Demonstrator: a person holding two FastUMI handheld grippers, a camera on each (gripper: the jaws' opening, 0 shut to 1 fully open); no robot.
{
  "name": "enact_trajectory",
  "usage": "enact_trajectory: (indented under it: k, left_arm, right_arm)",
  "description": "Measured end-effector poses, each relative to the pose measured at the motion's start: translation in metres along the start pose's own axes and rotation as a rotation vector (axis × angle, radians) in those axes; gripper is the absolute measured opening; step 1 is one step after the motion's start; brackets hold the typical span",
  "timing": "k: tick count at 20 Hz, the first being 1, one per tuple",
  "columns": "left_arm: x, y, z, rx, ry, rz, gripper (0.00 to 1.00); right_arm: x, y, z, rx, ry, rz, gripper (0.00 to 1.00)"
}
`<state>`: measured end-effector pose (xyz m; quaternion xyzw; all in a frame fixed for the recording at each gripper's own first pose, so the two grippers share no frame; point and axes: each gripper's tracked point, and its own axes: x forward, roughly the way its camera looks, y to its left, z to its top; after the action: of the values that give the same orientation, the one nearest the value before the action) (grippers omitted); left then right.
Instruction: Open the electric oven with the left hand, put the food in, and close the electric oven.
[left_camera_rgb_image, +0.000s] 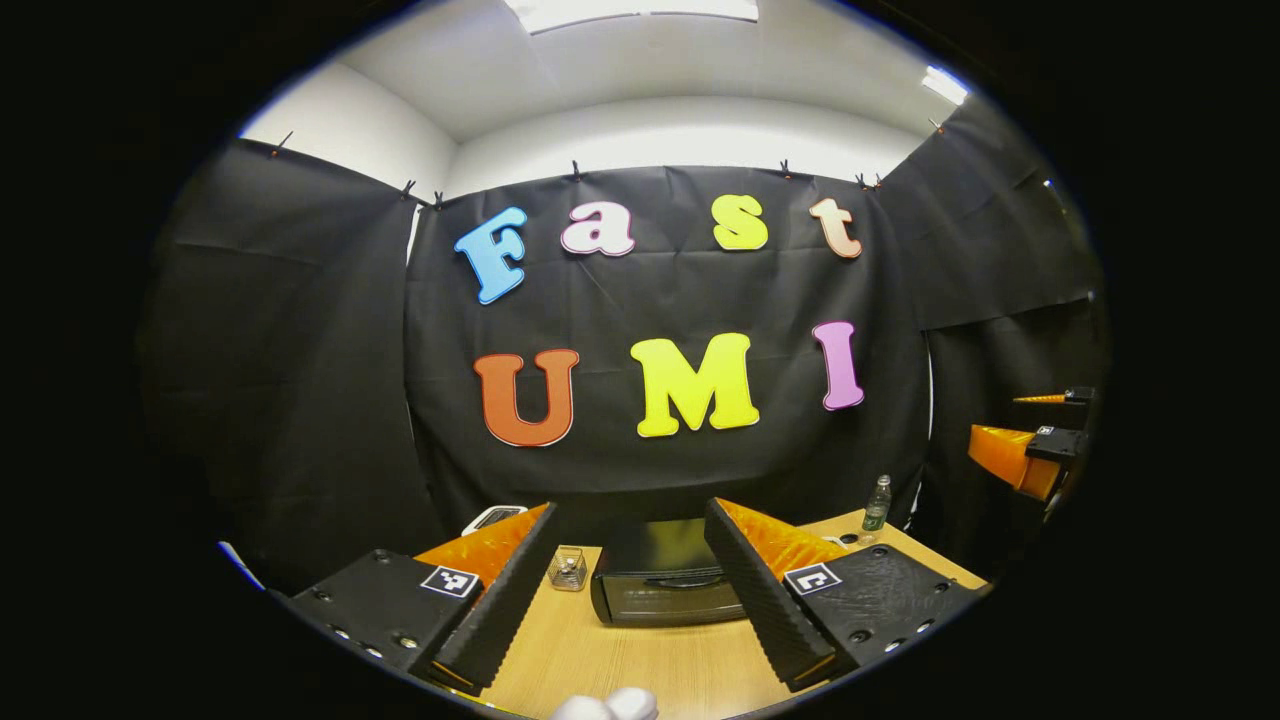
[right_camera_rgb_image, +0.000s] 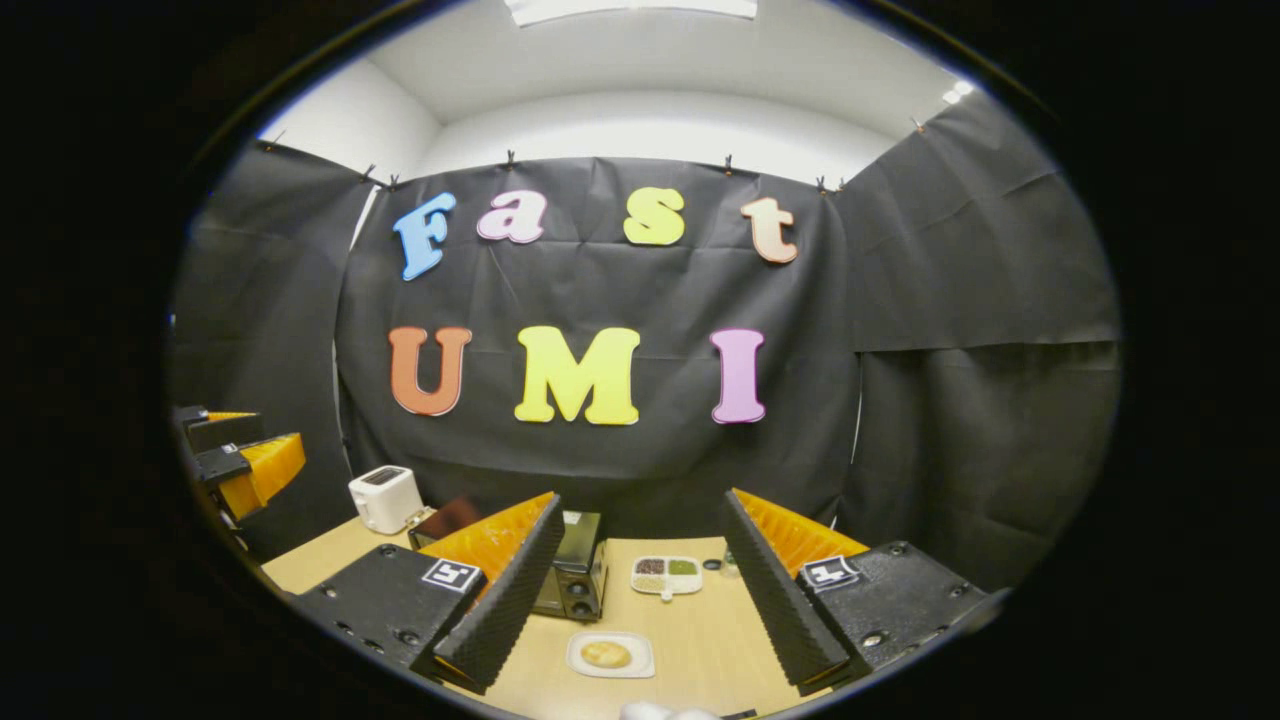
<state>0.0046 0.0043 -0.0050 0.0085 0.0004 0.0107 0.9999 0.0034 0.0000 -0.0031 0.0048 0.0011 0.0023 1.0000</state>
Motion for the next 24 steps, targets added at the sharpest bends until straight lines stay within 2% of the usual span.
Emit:
enact_trajectory:
  k: [6,10,11,12,14,15,16,17,18,19,20,21,22,23,24]
  left_arm:
    - [0.009,-0.004,-0.011,0.018,0.001,0.001,0.88]
    - [0.028,-0.019,-0.044,0.009,0.024,-0.02,0.88]
    - [0.033,-0.026,-0.056,-0.001,0.041,-0.031,0.95]
    - [0.04,-0.031,-0.068,-0.013,0.048,-0.036,0.88]
    - [0.052,-0.04,-0.084,-0.032,0.046,-0.041,1.0]
    - [0.06,-0.044,-0.097,-0.035,0.044,-0.042,0.94]
    - [0.068,-0.051,-0.11,-0.04,0.054,-0.049,0.95]
    - [0.077,-0.06,-0.121,-0.036,0.058,-0.062,0.88]
    - [0.085,-0.066,-0.132,-0.03,0.054,-0.068,0.95]
    - [0.096,-0.071,-0.141,-0.023,0.065,-0.08,0.95]
    - [0.105,-0.076,-0.15,-0.019,0.058,-0.086,0.88]
    - [0.113,-0.08,-0.159,-0.017,0.071,-0.088,0.95]
    - [0.122,-0.084,-0.168,-0.019,0.081,-0.09,0.95]
    - [0.132,-0.084,-0.175,-0.021,0.081,-0.08,1.0]
    - [0.144,-0.084,-0.179,-0.02,0.094,-0.075,0.98]
  right_arm:
    - [0.004,-0.002,0.003,0.007,-0.006,-0.001,1.0]
    - [0.002,-0.009,0.009,0.011,-0.016,-0.008,1.0]
    - [0.002,-0.011,0.011,0.012,-0.02,-0.011,1.0]
    - [0.002,-0.014,0.012,0.015,-0.019,-0.016,1.0]
    - [0.001,-0.019,0.015,0.018,-0.023,-0.024,1.0]
    - [0.002,-0.022,0.016,0.017,-0.02,-0.029,1.0]
    - [0.001,-0.024,0.015,0.018,-0.017,-0.033,1.0]
    - [0.001,-0.027,0.015,0.02,-0.015,-0.037,1.0]
    - [0.002,-0.029,0.016,0.021,-0.017,-0.041,1.0]
    - [0.002,-0.031,0.016,0.021,-0.015,-0.044,1.0]
    - [0.003,-0.033,0.015,0.02,-0.013,-0.048,1.0]
    - [0.004,-0.034,0.015,0.019,-0.01,-0.051,1.0]
    - [0.006,-0.035,0.012,0.016,-0.006,-0.052,1.0]
    - [0.007,-0.036,0.011,0.011,0.0,-0.058,1.0]
    - [0.008,-0.037,0.007,0.006,0.007,-0.062,1.0]
